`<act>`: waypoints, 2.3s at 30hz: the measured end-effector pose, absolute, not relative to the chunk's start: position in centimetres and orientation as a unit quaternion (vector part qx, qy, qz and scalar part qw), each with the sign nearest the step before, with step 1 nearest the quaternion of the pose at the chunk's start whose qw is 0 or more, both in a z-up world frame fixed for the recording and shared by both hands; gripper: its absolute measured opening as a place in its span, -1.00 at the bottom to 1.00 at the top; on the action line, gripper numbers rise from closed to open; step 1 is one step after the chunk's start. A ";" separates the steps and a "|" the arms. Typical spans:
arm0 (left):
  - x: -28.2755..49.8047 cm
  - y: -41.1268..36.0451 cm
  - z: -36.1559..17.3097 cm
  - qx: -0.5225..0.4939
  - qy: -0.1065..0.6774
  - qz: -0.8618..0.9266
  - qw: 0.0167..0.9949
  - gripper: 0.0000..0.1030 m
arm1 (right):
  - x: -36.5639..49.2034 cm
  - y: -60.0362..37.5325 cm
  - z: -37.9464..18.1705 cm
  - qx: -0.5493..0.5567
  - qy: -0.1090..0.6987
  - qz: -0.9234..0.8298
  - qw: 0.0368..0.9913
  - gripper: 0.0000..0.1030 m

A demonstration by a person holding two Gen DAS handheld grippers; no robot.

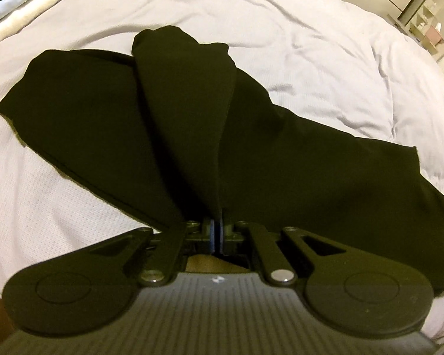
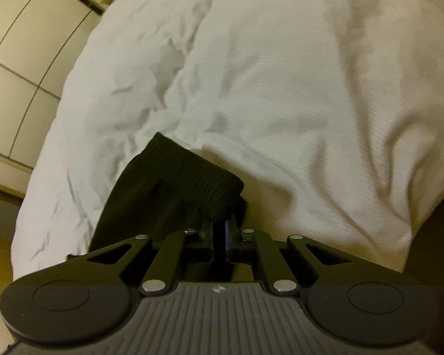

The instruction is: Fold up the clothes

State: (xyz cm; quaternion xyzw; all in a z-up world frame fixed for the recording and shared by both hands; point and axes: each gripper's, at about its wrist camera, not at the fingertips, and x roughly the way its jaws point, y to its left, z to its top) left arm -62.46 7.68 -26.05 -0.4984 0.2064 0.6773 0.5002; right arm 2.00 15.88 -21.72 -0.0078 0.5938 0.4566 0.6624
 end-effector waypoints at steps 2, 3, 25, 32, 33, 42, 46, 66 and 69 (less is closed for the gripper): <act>-62.3 7.6 -26.4 -0.499 0.212 0.678 0.497 -0.96 | 1.9 15.8 -22.1 -0.014 0.593 0.453 0.665 -0.90; -62.2 7.5 -26.5 -0.499 0.216 0.678 0.495 -0.96 | 1.8 16.0 -22.4 -0.025 0.593 0.451 0.666 -0.90; -62.3 9.4 -20.6 -0.481 0.310 0.696 0.434 -0.54 | -18.4 23.3 -20.4 -0.313 0.551 0.584 0.507 -0.03; -70.3 12.0 -20.8 -0.497 0.328 0.675 0.435 -0.40 | -32.9 26.4 -20.7 -0.357 0.532 0.638 0.426 0.27; -71.6 12.4 -21.0 -0.500 0.332 0.671 0.436 -0.40 | -34.6 26.5 -21.0 -0.353 0.541 0.632 0.428 0.28; -81.8 14.8 -23.5 -0.519 0.365 0.615 0.468 -0.40 | -45.8 26.3 -22.4 -0.265 0.608 0.605 0.441 -0.11; -84.8 15.4 -24.2 -0.530 0.359 0.610 0.466 -0.40 | -49.3 27.9 -22.8 -0.174 0.652 0.598 0.433 -0.10; -94.1 9.5 -22.8 -0.626 0.203 0.608 0.444 -0.45 | -68.3 26.9 -19.0 -0.284 0.463 0.804 0.243 -0.65; -94.4 8.1 -22.7 -0.637 0.174 0.602 0.449 -0.43 | -70.6 23.3 -20.5 -0.357 0.462 0.790 0.188 0.30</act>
